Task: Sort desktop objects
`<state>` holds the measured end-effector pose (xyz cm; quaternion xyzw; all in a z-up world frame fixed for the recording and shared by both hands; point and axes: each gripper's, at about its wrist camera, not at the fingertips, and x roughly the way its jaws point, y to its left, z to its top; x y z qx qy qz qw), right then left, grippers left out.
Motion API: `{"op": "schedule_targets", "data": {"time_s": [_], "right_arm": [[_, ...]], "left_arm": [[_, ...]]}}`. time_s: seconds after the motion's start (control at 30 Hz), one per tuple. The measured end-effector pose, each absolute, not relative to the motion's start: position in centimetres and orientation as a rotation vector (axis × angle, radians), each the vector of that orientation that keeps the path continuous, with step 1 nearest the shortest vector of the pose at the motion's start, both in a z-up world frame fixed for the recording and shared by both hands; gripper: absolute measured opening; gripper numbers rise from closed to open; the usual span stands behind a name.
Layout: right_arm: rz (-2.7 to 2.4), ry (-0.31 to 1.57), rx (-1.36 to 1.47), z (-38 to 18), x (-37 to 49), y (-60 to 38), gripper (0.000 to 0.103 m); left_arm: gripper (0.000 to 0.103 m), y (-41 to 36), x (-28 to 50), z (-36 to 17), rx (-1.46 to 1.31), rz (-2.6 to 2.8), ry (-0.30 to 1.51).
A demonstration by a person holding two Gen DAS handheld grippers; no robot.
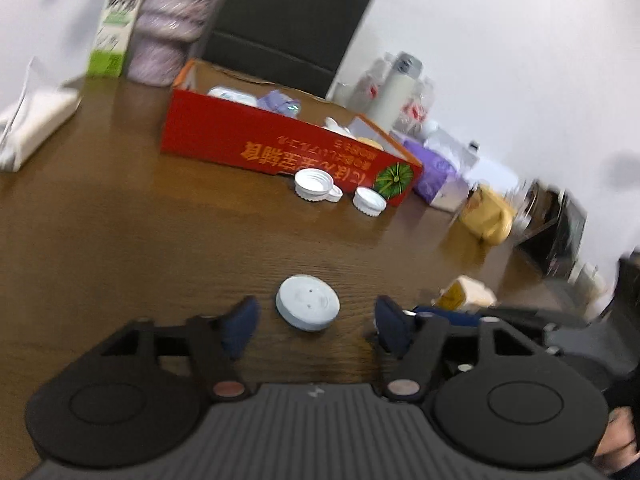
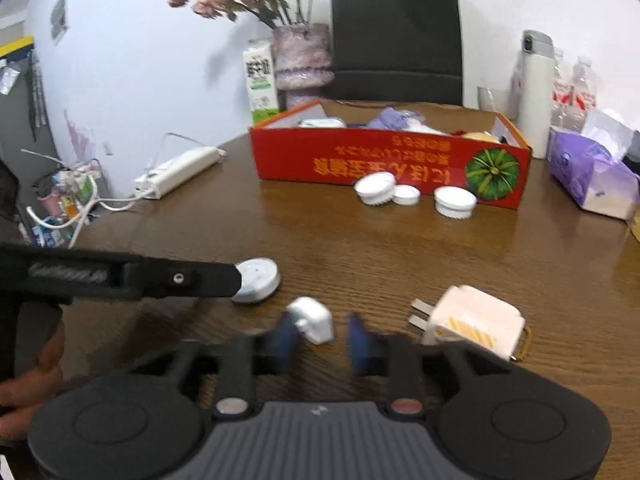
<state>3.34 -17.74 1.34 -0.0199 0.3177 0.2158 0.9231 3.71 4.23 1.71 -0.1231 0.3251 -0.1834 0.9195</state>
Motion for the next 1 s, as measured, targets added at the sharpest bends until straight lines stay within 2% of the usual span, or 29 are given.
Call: {"op": "schedule_targets", "data": {"time_s": [0.13,0.17,0.2,0.23,0.3,0.57,0.73,1.0], "right_arm": [[0.45,0.652,-0.045,1.3,3.7,-17.6,0.044],[0.464,0.65,-0.056,1.2,3.8,-17.4,0.044],[0.479,0.649,-0.062,1.2,3.9,-17.3,0.036],[0.493,0.652,-0.062,1.2,4.1,-17.0,0.019],[0.483,0.653,-0.061,1.1,4.4,-16.6,0.011],[0.433,0.607,-0.041,2.3,2.1,-17.4,0.011],[0.398,0.559,-0.031,4.0,-0.4,-18.7,0.011],[0.341,0.443,-0.023,9.3,1.9,-20.7,0.011]], "left_arm": [[0.063,2.3,5.2,1.7,-0.142,-0.335,0.675],[0.05,1.9,5.4,1.6,-0.114,-0.334,0.674],[0.041,1.5,5.6,1.6,-0.085,-0.328,0.67],[0.041,1.2,5.6,1.5,-0.065,-0.312,0.665],[0.04,1.1,5.5,1.4,-0.063,-0.3,0.658],[0.04,1.4,2.4,1.7,-0.082,-0.254,0.652],[0.04,0.5,-1.0,2.9,-0.032,-0.265,0.583],[0.04,1.3,1.2,9.0,-0.076,-0.316,0.484]]}}
